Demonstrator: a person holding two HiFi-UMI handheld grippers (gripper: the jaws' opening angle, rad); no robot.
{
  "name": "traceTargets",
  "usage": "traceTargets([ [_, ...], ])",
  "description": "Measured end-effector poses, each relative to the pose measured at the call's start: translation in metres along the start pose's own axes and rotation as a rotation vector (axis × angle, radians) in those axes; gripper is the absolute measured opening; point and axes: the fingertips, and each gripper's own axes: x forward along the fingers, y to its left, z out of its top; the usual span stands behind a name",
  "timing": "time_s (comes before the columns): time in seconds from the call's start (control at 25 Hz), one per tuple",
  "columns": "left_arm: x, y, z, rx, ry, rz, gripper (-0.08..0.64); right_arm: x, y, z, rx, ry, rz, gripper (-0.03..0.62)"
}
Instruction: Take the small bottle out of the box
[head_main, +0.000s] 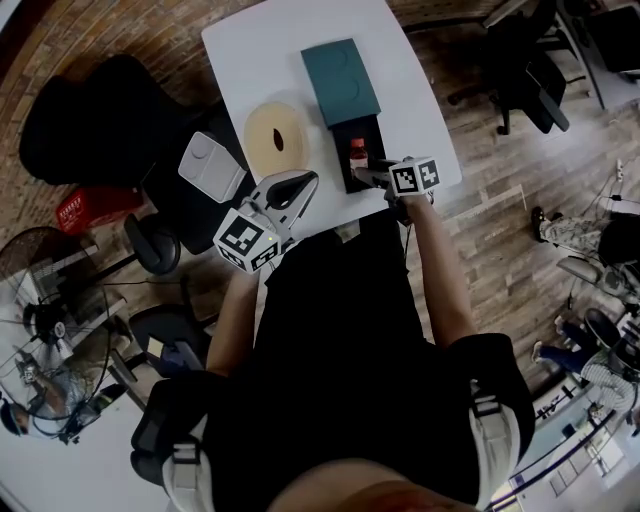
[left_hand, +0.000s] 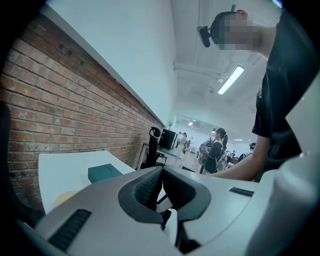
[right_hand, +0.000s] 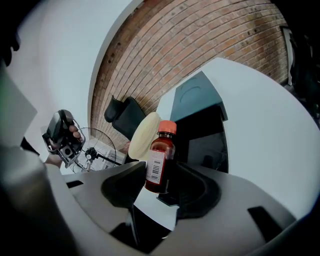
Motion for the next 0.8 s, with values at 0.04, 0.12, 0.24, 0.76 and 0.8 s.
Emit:
traceTargets([
  [0.04,0.0,-0.001,0.0,0.001,0.0,-0.002,0.021,-0.002,0.003,0.002,-0.006,-0.019,0.004,0.184],
  [0.12,0.0,-0.002,0.0,0.005,0.001,-0.006,0.021,-0.006,0.008,0.005,-0.017,-0.055,0.01,0.184],
  [0.24,0.0,-0.004,0.0,0.011,0.003,-0.013,0.021,-0.012,0.014,0.01,-0.034,-0.097,0.016,0.184],
  [0.76,-0.003,-0.005,0.002,0.023,0.0,-0.043,0.021,-0.035,0.045,0.022,-0.129,-0.24,0.048,0.186],
  [0.8,-0.004,-0.006,0.002,0.024,0.0,-0.045,0.021,-0.038,0.048,0.024,-0.136,-0.252,0.049,0.184],
])
